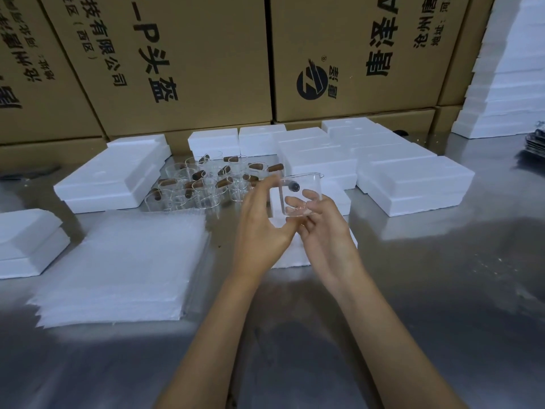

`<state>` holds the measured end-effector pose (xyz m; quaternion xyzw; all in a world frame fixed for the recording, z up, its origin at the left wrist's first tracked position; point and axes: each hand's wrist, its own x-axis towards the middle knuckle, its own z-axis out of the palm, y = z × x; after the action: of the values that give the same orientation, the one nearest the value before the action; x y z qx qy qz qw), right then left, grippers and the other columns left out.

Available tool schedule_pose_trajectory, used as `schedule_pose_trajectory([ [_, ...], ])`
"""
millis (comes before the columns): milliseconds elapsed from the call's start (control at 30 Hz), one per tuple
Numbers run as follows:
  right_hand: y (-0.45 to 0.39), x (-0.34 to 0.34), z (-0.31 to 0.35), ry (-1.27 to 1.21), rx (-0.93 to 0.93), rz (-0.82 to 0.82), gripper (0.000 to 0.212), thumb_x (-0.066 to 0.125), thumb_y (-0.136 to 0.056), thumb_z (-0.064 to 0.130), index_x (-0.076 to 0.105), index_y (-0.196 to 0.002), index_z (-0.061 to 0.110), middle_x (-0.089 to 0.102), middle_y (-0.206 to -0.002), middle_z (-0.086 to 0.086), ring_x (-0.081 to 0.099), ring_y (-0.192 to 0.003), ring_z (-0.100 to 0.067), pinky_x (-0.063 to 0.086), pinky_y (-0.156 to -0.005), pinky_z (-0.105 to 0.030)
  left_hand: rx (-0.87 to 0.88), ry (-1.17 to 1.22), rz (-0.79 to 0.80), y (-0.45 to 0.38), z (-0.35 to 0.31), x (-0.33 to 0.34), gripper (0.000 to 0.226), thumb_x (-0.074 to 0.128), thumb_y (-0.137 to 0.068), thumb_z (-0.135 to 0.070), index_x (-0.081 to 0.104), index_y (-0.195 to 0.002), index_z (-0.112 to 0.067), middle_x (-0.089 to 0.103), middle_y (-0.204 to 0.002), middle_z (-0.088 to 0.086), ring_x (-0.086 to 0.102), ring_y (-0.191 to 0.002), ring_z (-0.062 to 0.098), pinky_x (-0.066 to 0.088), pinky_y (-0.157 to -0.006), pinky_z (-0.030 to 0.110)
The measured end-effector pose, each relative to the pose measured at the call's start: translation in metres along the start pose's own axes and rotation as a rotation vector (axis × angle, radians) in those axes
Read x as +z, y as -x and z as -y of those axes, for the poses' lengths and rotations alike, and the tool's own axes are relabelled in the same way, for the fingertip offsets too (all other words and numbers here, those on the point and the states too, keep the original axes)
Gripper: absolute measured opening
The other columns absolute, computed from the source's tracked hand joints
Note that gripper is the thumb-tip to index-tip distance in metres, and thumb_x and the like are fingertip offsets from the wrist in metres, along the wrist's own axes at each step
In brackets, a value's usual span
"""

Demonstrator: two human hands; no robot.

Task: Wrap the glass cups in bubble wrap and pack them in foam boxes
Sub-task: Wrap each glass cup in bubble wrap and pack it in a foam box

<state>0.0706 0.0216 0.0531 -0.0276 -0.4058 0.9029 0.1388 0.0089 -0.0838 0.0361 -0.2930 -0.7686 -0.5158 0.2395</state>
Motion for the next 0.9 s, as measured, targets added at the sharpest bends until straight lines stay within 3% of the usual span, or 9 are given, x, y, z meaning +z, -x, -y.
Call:
schedule_pose_trajectory([
  [133,0.001,-0.002,0.0,-0.015,0.027,0.042,0.042,0.061,-0.073,0.022,0.061,-0.113,0.008,0.069,-0.107,-0.016,0.064,-0.099,-0.024,0.05,-0.09,-0.029,-0.036,0.012,0.026,0.001,0.001,0.001,0.062,0.077,-0.082,-0.031,0.045,-0.133,-0.045,0.053,-0.133,-0.03,0.049,-0.127,-0.003,0.041,-0.096,0.02],
  [267,0.002,-0.002,-0.007,0.291,-0.175,-0.059,0.063,0.078,-0.069,0.033,0.055,-0.126,0.022,0.069,-0.115,0.001,0.067,-0.102,-0.016,0.051,-0.089,-0.025,-0.006,-0.034,-0.026,0.003,-0.004,0.002,0.056,0.076,-0.082,-0.021,0.051,-0.13,-0.033,0.056,-0.117,-0.026,0.054,-0.114,0.003,0.048,-0.1,0.037],
  [367,0.005,-0.002,-0.016,0.639,-0.396,-0.154,0.072,0.086,-0.068,0.036,0.045,-0.127,0.036,0.061,-0.123,0.006,0.064,-0.105,-0.009,0.051,-0.086,-0.016,0.056,-0.127,-0.087,0.005,-0.007,0.001,0.057,0.069,-0.079,-0.016,0.052,-0.133,-0.027,0.054,-0.116,-0.022,0.048,-0.111,0.001,0.036,-0.104,0.022],
  [467,0.004,-0.003,-0.017,0.6,-0.442,-0.188,0.062,0.086,-0.072,0.029,0.046,-0.119,0.031,0.065,-0.117,0.006,0.066,-0.101,-0.012,0.052,-0.088,-0.021,0.142,-0.234,-0.109,0.006,-0.01,0.002,0.062,0.067,-0.082,-0.022,0.049,-0.141,-0.025,0.058,-0.116,-0.013,0.047,-0.111,0.006,0.023,-0.103,0.012],
  [600,0.001,-0.006,-0.005,0.228,-0.19,-0.162,0.048,0.079,-0.077,0.029,0.053,-0.114,0.015,0.073,-0.105,0.001,0.072,-0.095,-0.012,0.053,-0.086,-0.023,0.035,-0.089,-0.103,0.004,-0.011,0.001,0.082,0.078,-0.08,-0.044,0.036,-0.149,-0.03,0.053,-0.12,-0.017,0.051,-0.118,0.008,0.038,-0.107,0.03],
  [700,0.001,-0.01,0.004,-0.082,0.042,-0.067,0.029,0.067,-0.091,0.032,0.054,-0.101,0.009,0.073,-0.108,-0.019,0.072,-0.1,-0.026,0.057,-0.083,-0.029,-0.1,0.102,-0.06,0.003,-0.01,0.001,0.092,0.087,-0.073,-0.036,0.034,-0.148,-0.035,0.048,-0.127,-0.025,0.049,-0.125,0.006,0.041,-0.101,0.014],
  [733,0.001,-0.012,0.005,-0.123,0.087,-0.048,0.029,0.065,-0.092,0.034,0.054,-0.1,0.008,0.073,-0.107,-0.022,0.072,-0.098,-0.027,0.058,-0.081,-0.028,-0.119,0.151,-0.035,0.003,-0.011,0.001,0.091,0.088,-0.073,-0.031,0.036,-0.147,-0.035,0.048,-0.129,-0.027,0.049,-0.127,0.005,0.042,-0.101,0.016],
  [833,0.002,-0.013,0.007,-0.126,0.16,0.013,0.04,0.062,-0.091,0.039,0.056,-0.11,0.005,0.073,-0.105,-0.023,0.073,-0.094,-0.027,0.059,-0.082,-0.029,-0.1,0.16,0.054,0.003,-0.014,0.002,0.079,0.084,-0.078,-0.023,0.044,-0.144,-0.038,0.051,-0.14,-0.02,0.052,-0.13,0.012,0.047,-0.106,0.041],
  [900,0.003,-0.013,0.005,-0.107,0.192,0.051,0.048,0.061,-0.089,0.044,0.054,-0.115,0.005,0.072,-0.107,-0.024,0.073,-0.092,-0.028,0.058,-0.086,-0.031,-0.102,0.128,0.073,0.004,-0.017,0.002,0.073,0.077,-0.082,-0.015,0.046,-0.14,-0.046,0.054,-0.139,-0.019,0.055,-0.126,0.016,0.05,-0.103,0.045],
])
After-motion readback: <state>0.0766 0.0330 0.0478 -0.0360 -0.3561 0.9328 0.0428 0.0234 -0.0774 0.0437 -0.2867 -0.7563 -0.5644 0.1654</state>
